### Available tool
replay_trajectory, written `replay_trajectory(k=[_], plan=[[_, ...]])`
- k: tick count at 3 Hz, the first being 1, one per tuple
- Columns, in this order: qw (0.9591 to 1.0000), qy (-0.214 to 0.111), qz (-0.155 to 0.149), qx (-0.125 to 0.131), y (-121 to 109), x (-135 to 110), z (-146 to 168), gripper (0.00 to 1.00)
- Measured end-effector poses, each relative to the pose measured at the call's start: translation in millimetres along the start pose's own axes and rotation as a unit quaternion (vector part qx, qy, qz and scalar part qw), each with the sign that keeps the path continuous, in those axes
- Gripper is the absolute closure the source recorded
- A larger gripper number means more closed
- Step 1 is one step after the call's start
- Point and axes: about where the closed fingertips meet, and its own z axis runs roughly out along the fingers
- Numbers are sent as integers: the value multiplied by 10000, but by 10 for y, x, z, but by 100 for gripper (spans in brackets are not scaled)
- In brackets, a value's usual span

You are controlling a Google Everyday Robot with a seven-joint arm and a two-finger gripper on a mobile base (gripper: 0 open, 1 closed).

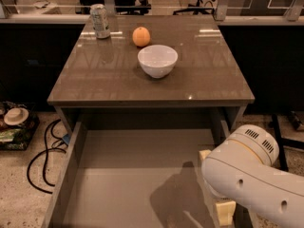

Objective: Open top drawer

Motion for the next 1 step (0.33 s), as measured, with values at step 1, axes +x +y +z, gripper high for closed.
replay_trajectory(k=[1], plan=[[10000, 0, 0, 0, 0, 0, 0, 0]])
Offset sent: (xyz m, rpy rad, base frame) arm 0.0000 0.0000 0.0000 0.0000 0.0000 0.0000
